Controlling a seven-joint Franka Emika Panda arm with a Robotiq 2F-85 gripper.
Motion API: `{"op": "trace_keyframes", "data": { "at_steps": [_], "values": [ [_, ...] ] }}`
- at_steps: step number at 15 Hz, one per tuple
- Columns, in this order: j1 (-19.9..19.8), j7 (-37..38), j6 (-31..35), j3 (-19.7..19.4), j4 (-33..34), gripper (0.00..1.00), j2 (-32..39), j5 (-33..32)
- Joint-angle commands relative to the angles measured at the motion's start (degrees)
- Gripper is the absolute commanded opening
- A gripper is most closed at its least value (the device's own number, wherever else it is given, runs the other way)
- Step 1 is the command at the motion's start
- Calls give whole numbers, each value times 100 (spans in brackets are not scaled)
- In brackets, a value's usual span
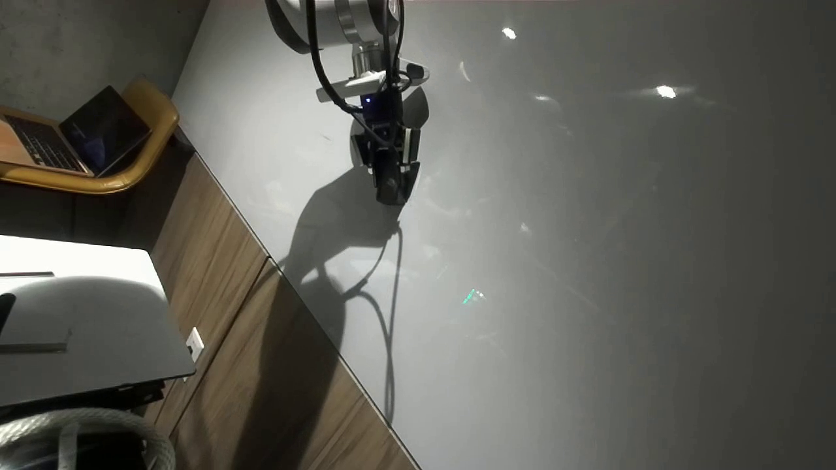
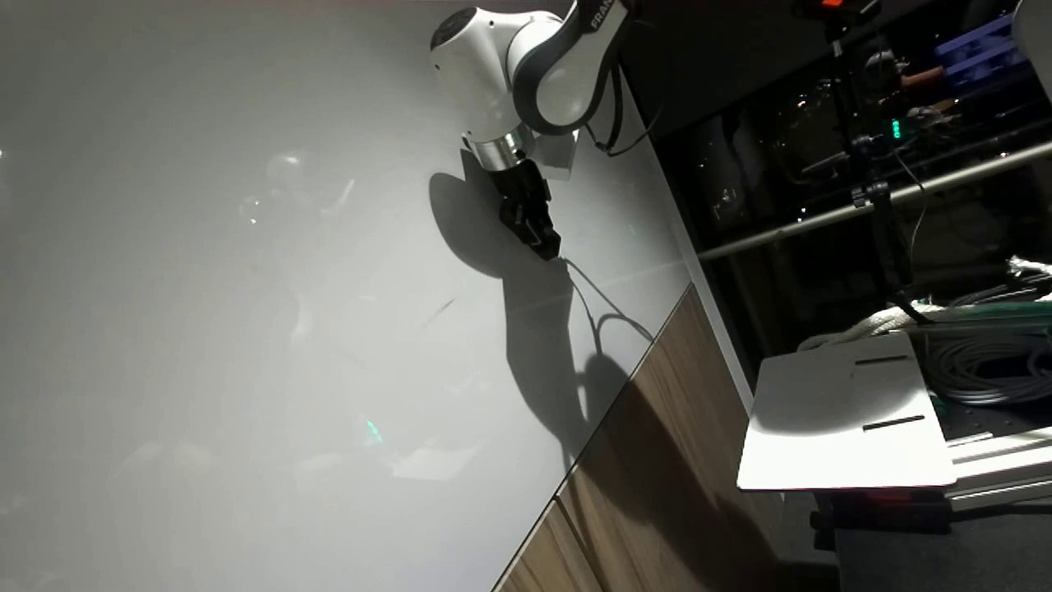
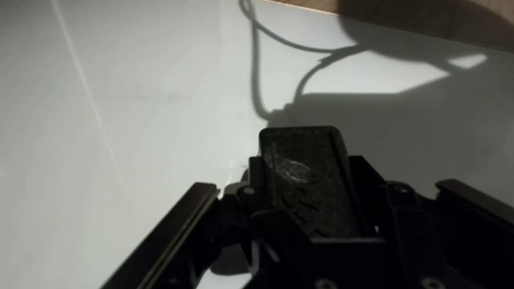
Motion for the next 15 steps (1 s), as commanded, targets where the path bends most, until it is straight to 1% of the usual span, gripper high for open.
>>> {"op": "trace_keyframes", "data": {
  "at_steps": [1,6,10,15],
  "values": [
    [-310,-13,755,-284,217,30,498,-287],
    [-422,18,920,-444,221,30,712,-236],
    [-174,174,715,-234,330,30,771,-151],
    [286,294,159,102,537,30,777,-337]
  ]
}}
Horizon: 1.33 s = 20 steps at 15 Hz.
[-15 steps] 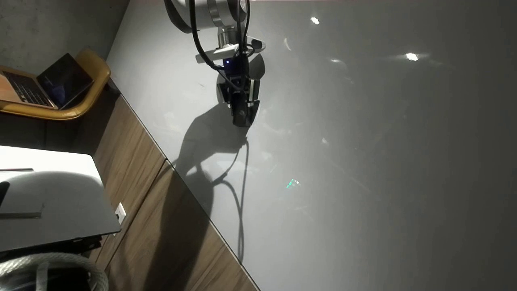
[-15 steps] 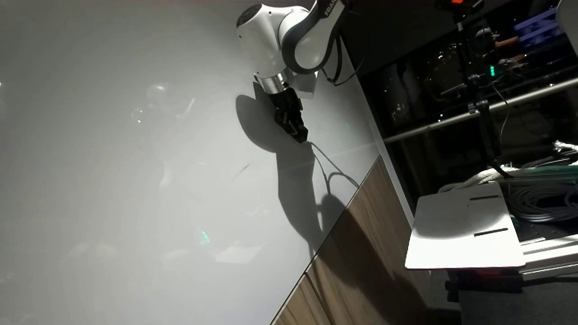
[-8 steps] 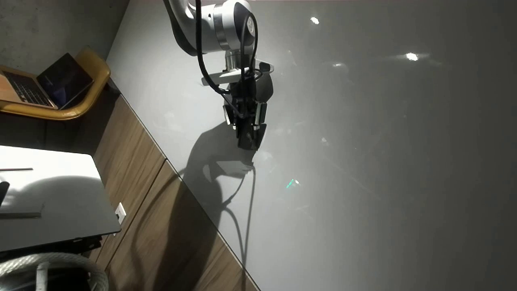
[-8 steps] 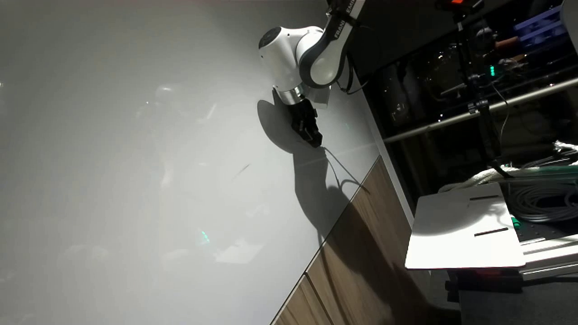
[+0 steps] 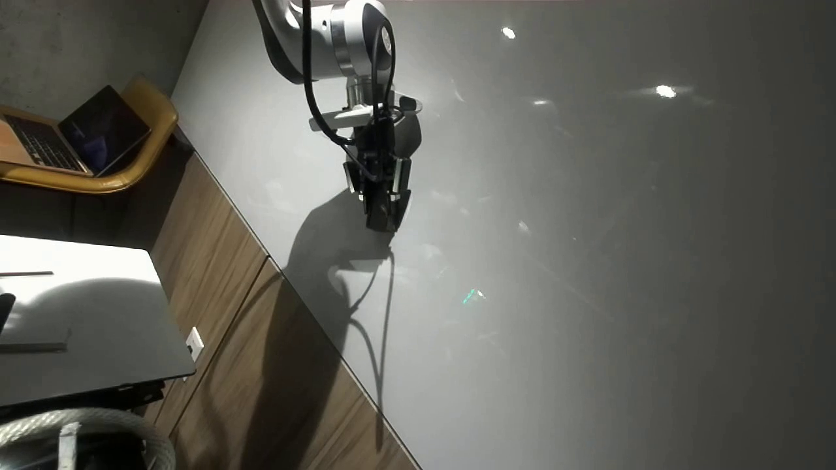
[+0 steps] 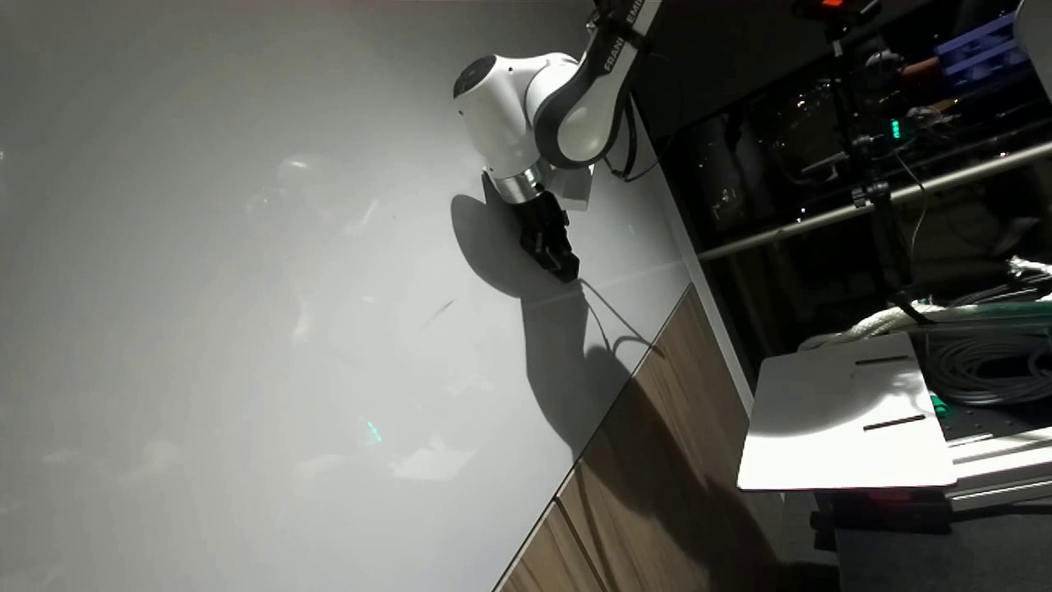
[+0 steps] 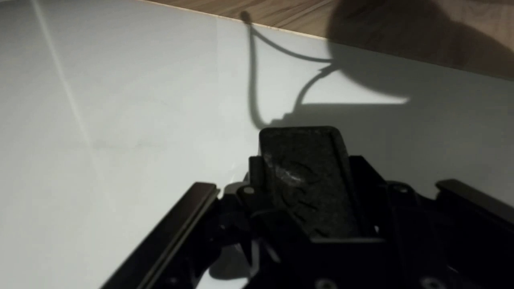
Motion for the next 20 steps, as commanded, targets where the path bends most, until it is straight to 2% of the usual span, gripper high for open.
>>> {"op": "trace_keyframes", "data": {
  "at_steps": [1,5,9,20],
  "values": [
    [387,54,-202,276,802,30,436,-253],
    [665,-138,-815,462,1085,30,345,-535],
    [759,-230,-1077,566,1168,30,258,-735],
    [104,-241,-550,80,712,30,348,-1077]
  ]
}}
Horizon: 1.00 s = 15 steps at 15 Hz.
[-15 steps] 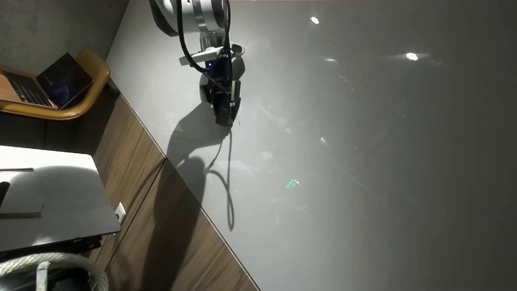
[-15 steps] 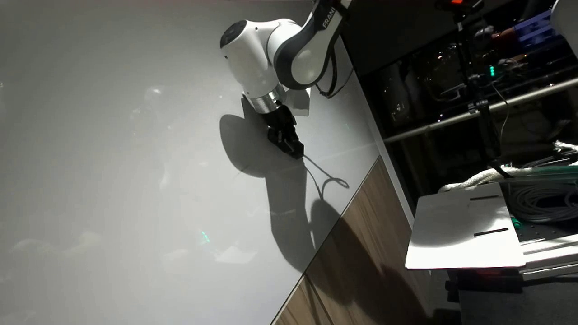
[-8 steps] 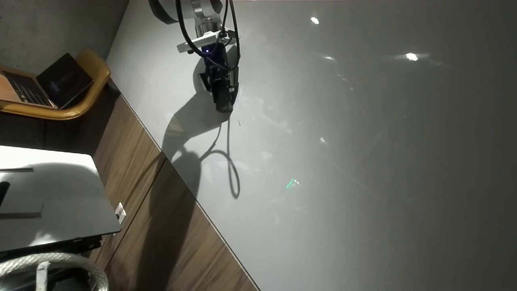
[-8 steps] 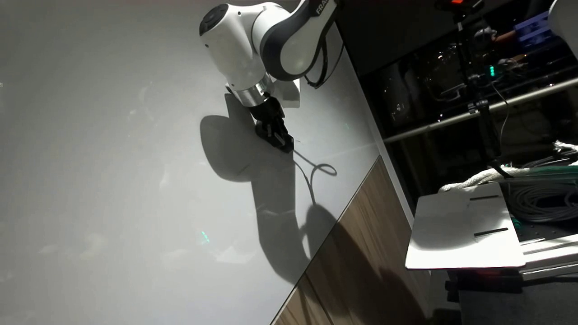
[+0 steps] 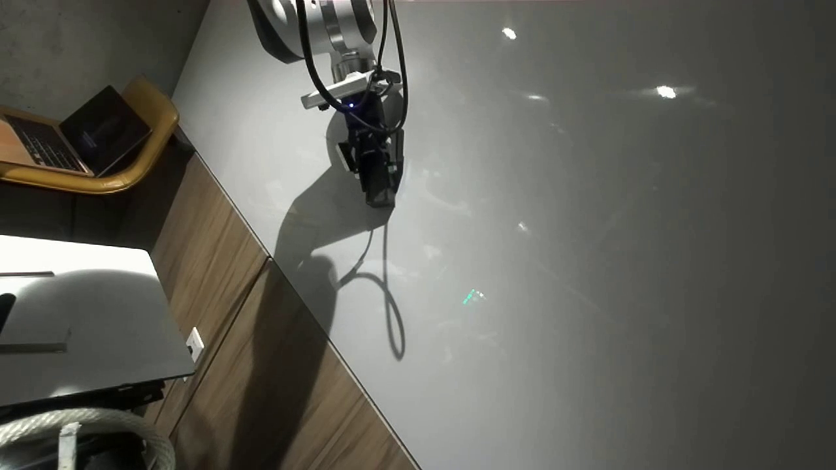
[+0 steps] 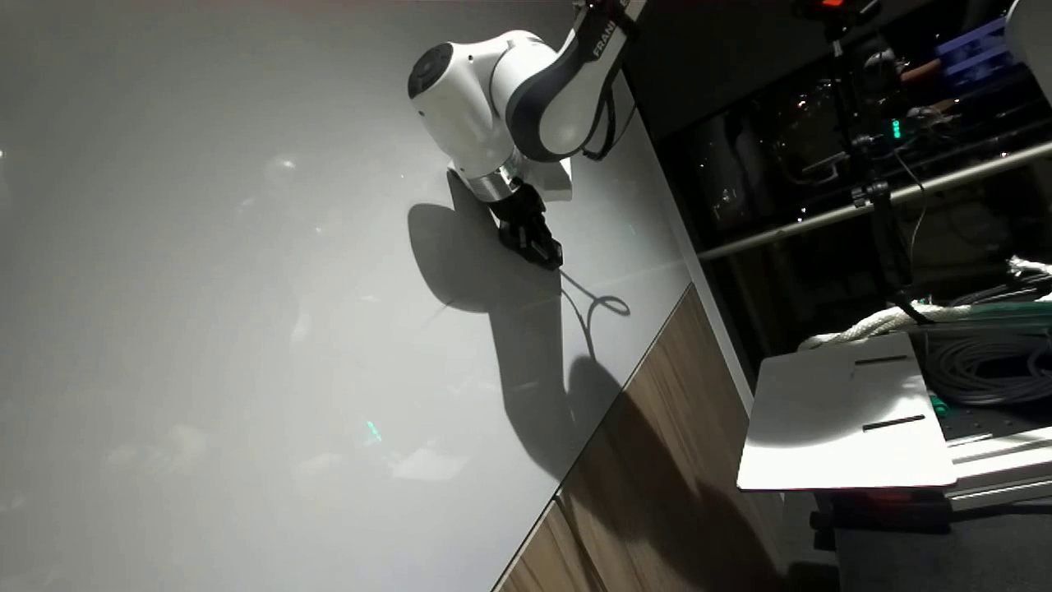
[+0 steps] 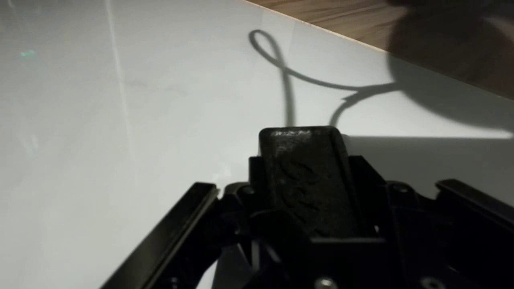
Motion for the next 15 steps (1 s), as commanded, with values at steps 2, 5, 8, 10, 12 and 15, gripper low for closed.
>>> {"op": "trace_keyframes", "data": {
  "at_steps": [2,5,8,10,12,15],
  "values": [
    [-339,-68,679,-231,206,30,324,-371],
    [-360,78,884,-213,62,30,290,-312],
    [-280,194,906,-123,-15,30,187,-222],
    [-157,271,808,-14,-1,30,110,-184],
    [-10,356,673,128,92,30,160,-152],
    [313,503,473,410,240,30,233,-168]
  ]
}}
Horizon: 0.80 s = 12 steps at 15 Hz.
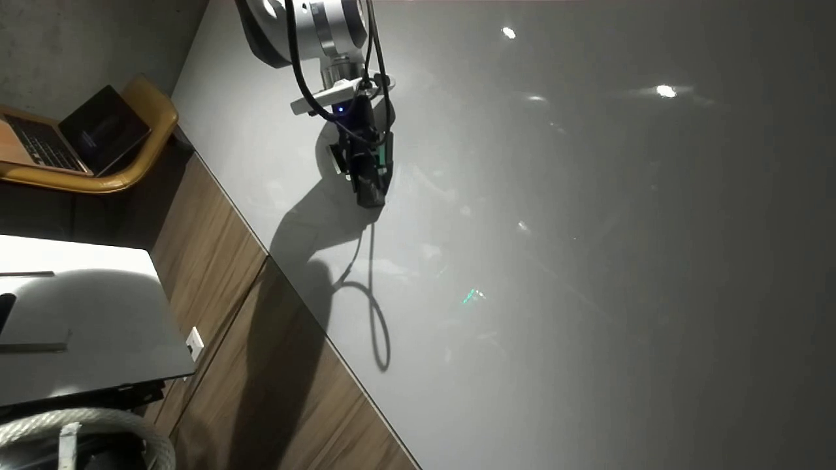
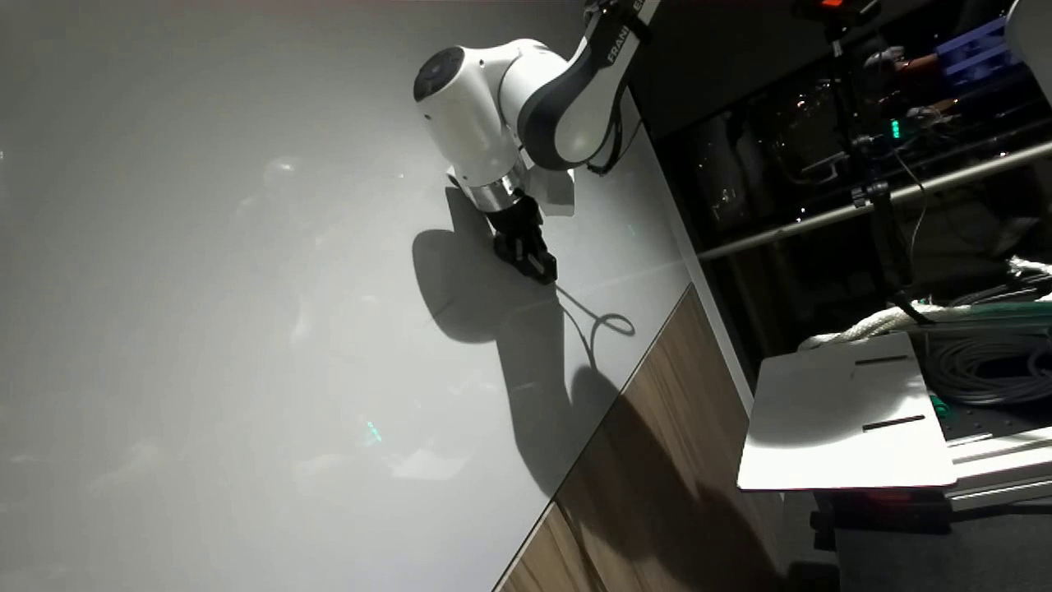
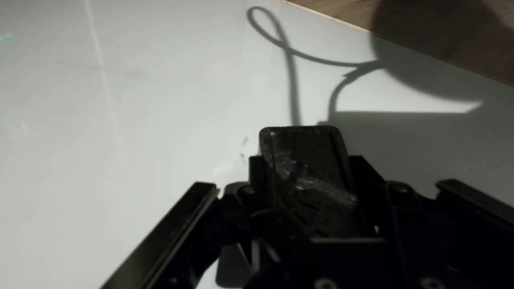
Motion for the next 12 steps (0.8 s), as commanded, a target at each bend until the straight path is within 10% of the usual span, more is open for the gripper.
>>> {"op": "trace_keyframes", "data": {
  "at_steps": [1,12],
  "values": [
    [429,128,-48,363,583,30,328,-22],
    [1300,138,-499,701,1571,30,1329,58]
  ]
}}
